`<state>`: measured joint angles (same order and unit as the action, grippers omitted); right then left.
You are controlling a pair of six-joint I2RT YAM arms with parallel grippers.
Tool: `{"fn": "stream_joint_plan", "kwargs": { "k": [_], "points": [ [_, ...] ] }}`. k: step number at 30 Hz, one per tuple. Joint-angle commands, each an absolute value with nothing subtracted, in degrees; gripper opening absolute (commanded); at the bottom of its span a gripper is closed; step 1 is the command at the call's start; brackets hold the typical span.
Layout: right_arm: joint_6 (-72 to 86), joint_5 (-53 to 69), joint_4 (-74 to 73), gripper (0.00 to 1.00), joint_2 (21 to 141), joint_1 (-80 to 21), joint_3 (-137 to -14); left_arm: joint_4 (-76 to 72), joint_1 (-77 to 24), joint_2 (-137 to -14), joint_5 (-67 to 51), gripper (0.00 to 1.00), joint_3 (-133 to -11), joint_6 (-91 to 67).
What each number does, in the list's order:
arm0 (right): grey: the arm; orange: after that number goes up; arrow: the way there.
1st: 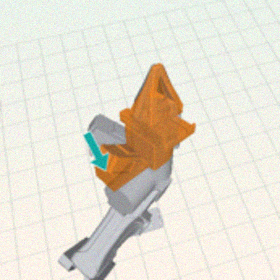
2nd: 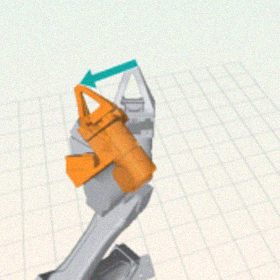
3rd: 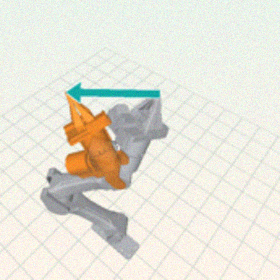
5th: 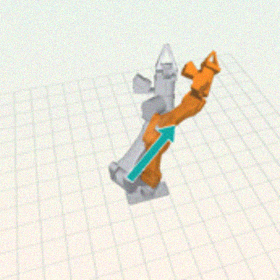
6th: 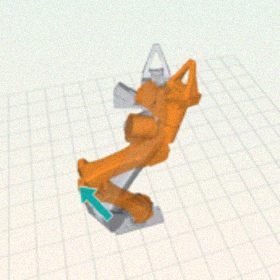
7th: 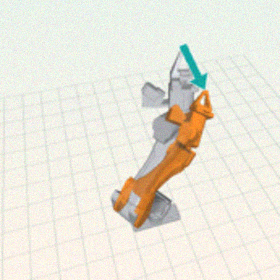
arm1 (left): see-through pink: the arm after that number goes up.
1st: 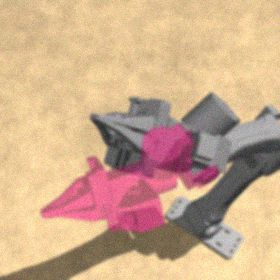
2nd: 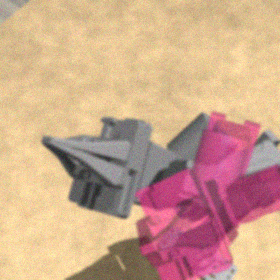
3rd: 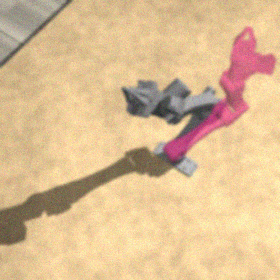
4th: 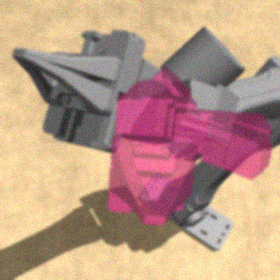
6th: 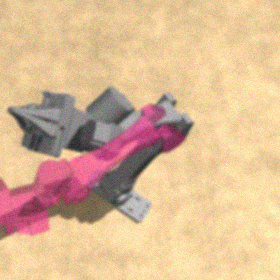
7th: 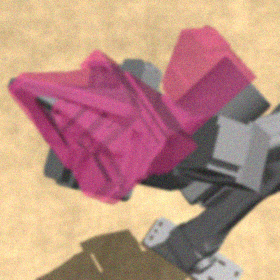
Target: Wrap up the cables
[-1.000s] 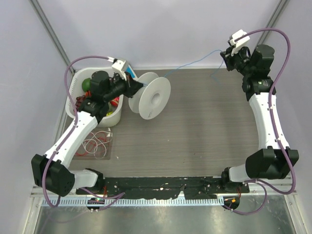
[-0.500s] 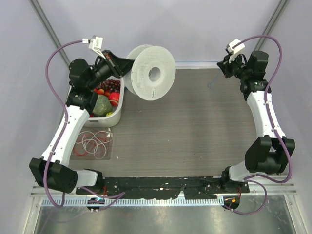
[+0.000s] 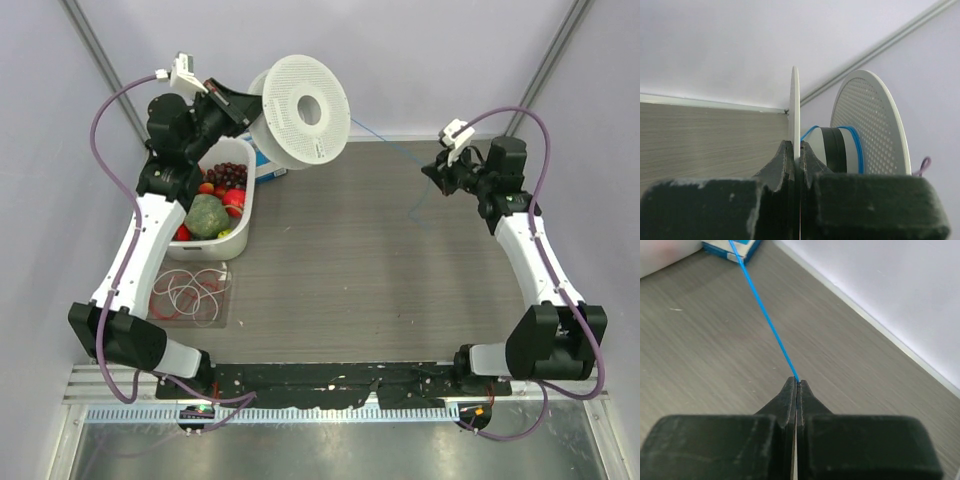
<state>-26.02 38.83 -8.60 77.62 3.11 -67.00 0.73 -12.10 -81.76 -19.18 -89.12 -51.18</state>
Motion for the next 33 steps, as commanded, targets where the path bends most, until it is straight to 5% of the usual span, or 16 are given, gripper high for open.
{"fn": "stream_joint_plan", "kwargs": {
  "k": [1,9,19,33],
  "points": [
    [-29.09,33.76,-13.18,0.01,73.75,0.0,-62.77,-0.63,-10.9,-82.26,-6.34,0.0,-97.29,-56.33],
    [-31.9,26.82,-17.83,0.01,68.21,-18.0,-60.21,17.65,-19.06,-88.5,13.07,0.0,-110.29,-49.06],
    [-38.57,17.76,-23.99,0.01,67.32,-40.58,-66.09,22.06,-29.61,-96.06,29.78,0.0,-117.06,-36.31],
    [-56.5,11.96,-28.47,0.01,71.98,-46.23,-80.06,21.01,-35.77,-98.53,18.73,0.0,-110.75,-25.67]
  ]
}}
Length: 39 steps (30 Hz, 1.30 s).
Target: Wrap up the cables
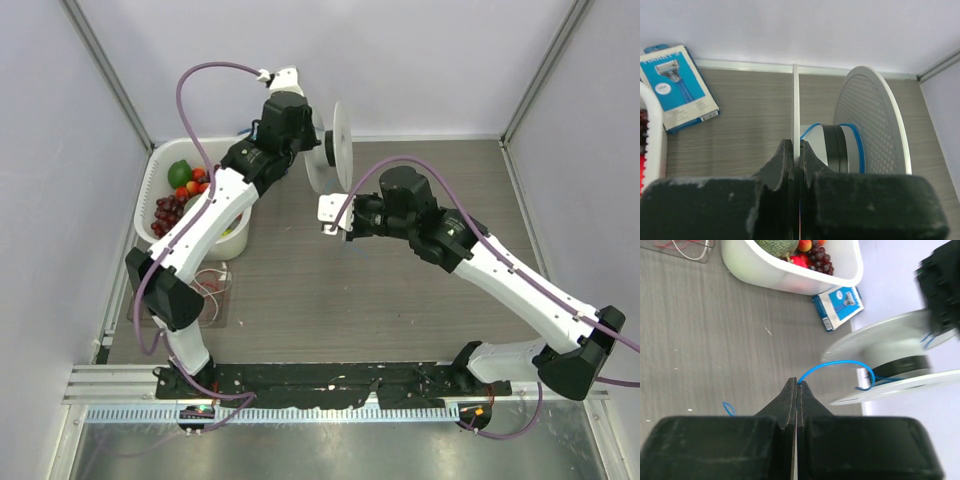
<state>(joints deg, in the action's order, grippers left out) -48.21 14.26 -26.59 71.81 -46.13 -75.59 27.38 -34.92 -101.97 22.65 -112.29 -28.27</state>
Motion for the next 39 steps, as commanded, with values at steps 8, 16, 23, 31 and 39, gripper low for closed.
{"fn": "stream_joint_plan", "kwargs": {
  "k": [8,16,23,31,39],
  "points": [
    [-62.84,11.69,-31.81,0.01,72.68,-41.93,-84.9,18.46,-36.56,-94.22,12.05,0.0,-103.37,-21.98],
    [-65.12,13.09,-33.57,0.01,73.56,-36.57,-88.85,15.74,-36.83,-90.18,4.4,0.0,-96.07,-17.06],
    [-67.76,14.41,-34.28,0.01,74.71,-33.4,-91.93,14.15,-38.58,-87.81,-4.04,0.0,-91.15,-9.24],
    [-71.63,16.08,-37.09,0.01,74.97,-31.56,-93.25,13.19,-38.85,-82.19,-21.08,0.0,-84.21,3.94],
    [-72.16,23.55,-44.64,0.01,75.76,-25.06,-94.31,12.57,-38.76,-76.21,-35.49,0.0,-77.52,7.74]
  ]
}}
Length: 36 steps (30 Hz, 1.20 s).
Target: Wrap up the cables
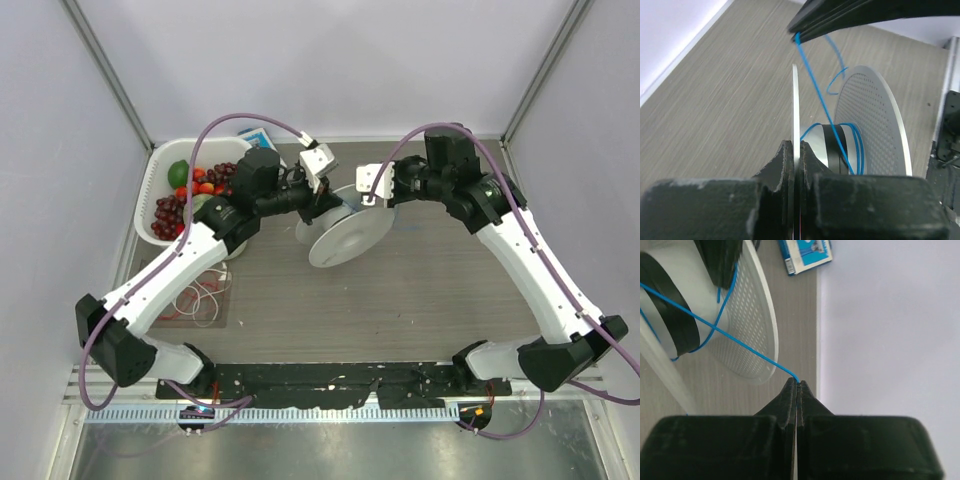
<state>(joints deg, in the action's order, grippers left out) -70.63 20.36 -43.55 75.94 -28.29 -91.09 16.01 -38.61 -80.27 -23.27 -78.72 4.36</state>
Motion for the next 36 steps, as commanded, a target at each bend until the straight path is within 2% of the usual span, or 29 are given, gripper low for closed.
{"fn": "stream_joint_plan", "kwargs": {
  "k": [1,5,7,10,13,16,19,20,25,29,36],
  "points": [
    [-71.98,25.21,-45.17,0.01,75.85,-24.61,-94.22,12.22,-38.67,-75.77,-37.51,0.0,-77.26,7.13],
    [-70.41,31.18,-46.76,0.01,76.29,-20.49,-93.69,9.59,-36.31,-75.32,-43.76,0.0,-77.51,0.46],
    [-69.09,33.39,-46.58,0.01,76.55,-18.2,-93.43,7.4,-34.03,-76.11,-47.97,0.0,-79.18,-8.92],
    [-64.53,36.56,-46.58,0.01,77.17,-14.25,-93.69,0.64,-30.77,-76.46,-49.04,0.0,-79.72,-21.14],
    [-61.01,38.93,-45.27,0.01,76.91,-12.57,-91.86,-2.81,-29.71,-76.29,-48.7,0.0,-80.15,-26.53],
    [-54.68,40.25,-41.33,0.1,76.47,-11.78,-89.39,-9.91,-27.96,-76.64,-48.25,0.0,-79.98,-36.0],
    [-48.1,41.39,-37.89,0.28,75.85,-10.47,-86.76,-14.49,-25.67,-77.95,-47.73,0.0,-81.56,-43.66],
    [-46.77,41.92,-36.14,0.31,75.68,-10.11,-86.31,-15.02,-25.23,-78.39,-47.64,0.0,-82.69,-44.9],
    [-36.67,43.59,-28.58,0.56,73.22,-7.91,-82.72,-10.47,-24.26,-80.06,-46.32,0.0,-89.37,-43.6],
    [-32.18,43.07,-24.97,0.62,70.49,-7.12,-79.81,-4.23,-24.08,-80.59,-43.51,0.0,-93.59,-39.12],
    [-29.28,42.54,-23.82,0.62,66.1,-4.93,-74.02,-1.76,-22.15,-82.53,-40.78,0.0,-99.22,-38.4]
  ]
}}
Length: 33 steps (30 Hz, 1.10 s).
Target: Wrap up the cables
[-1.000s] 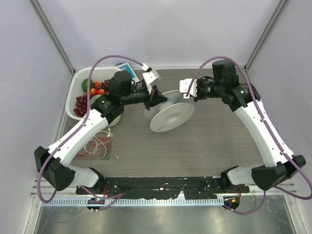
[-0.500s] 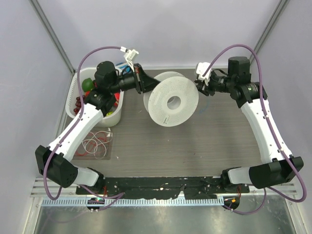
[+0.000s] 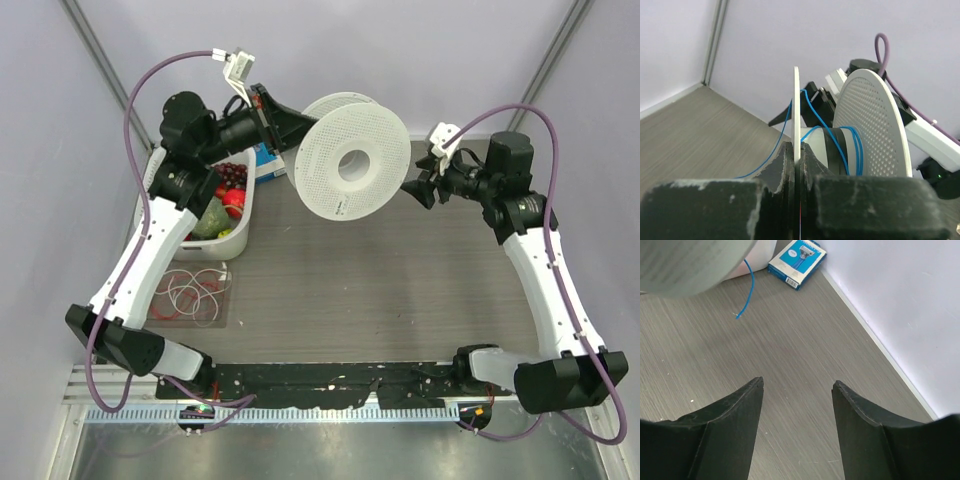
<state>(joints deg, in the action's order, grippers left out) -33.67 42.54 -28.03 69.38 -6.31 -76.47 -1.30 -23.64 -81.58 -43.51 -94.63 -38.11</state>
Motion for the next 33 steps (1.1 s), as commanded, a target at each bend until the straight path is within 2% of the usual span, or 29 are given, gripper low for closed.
{"fn": "stream_joint_plan", "kwargs": {
  "k": [1,10,18,22,26,30,33],
  "points": [
    [-28.92,42.89,-23.64,0.62,65.83,-4.66,-73.57,-2.19,-21.97,-82.7,-40.78,0.0,-99.66,-38.84],
    [-18.03,40.78,-11.62,0.66,59.95,-3.78,-63.04,-2.37,-21.36,-84.9,-42.01,0.0,-105.03,-42.71],
    [-23.63,40.95,-7.11,0.72,55.2,-3.78,-57.83,-2.02,-21.36,-85.43,-42.98,0.0,-106.17,-43.15],
    [-31.36,43.59,-9.58,0.72,54.85,-3.78,-58.8,-2.46,-21.36,-85.43,-43.5,0.0,-106.08,-44.12],
    [-47.84,45.35,-14.22,0.72,53.35,-3.78,-59.06,-2.46,-21.36,-85.34,-44.21,0.0,-106.26,-44.74],
    [-67.19,45.35,-26.44,0.71,53.35,-3.78,-61.34,-0.97,-21.36,-85.87,-45.44,0.0,-107.14,-44.82],
    [-72.41,45.09,-31.89,0.7,54.4,-3.78,-63.63,-0.7,-21.45,-85.52,-45.7,0.0,-106.62,-45.0]
  ]
}}
